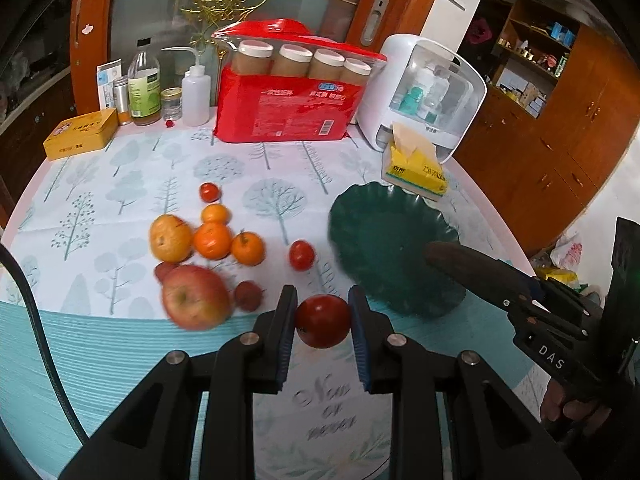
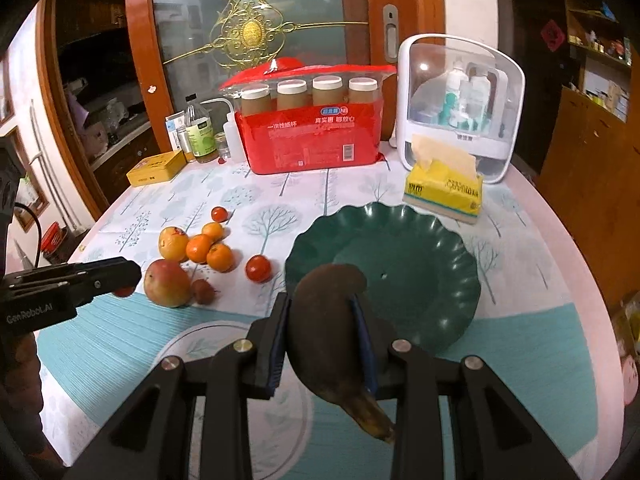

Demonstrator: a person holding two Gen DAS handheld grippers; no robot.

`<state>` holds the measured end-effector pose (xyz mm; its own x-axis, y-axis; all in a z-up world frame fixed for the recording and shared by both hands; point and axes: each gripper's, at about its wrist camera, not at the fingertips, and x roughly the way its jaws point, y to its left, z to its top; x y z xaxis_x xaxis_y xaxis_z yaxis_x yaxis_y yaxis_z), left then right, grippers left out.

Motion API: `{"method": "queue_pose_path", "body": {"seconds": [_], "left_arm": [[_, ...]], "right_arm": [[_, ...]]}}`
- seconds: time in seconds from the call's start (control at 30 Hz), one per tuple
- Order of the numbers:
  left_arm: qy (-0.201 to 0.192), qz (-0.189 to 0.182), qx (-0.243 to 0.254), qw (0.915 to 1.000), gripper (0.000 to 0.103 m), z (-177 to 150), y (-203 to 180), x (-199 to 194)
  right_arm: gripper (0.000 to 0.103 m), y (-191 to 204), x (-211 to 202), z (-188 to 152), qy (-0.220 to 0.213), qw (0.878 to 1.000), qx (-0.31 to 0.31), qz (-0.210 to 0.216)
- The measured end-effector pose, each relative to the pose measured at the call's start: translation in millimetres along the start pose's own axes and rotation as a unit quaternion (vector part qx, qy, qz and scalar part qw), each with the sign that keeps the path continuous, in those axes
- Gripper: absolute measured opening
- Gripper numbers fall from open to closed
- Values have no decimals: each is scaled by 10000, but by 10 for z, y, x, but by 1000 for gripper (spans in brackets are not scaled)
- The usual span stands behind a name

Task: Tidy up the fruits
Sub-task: 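Carry the banana and cherry tomato over the green plate with both tools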

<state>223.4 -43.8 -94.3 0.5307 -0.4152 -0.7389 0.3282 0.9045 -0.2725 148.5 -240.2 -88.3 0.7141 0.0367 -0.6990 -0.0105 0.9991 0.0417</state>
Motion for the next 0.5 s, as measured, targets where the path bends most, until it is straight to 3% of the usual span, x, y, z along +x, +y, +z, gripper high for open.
{"method": "queue_pose_path", "body": {"seconds": [0.5], "left_arm": [[80,213,122,9997,24,442,-740,774]], "right_arm": [[31,-778,479,371,-271,9986,-196,402]]}}
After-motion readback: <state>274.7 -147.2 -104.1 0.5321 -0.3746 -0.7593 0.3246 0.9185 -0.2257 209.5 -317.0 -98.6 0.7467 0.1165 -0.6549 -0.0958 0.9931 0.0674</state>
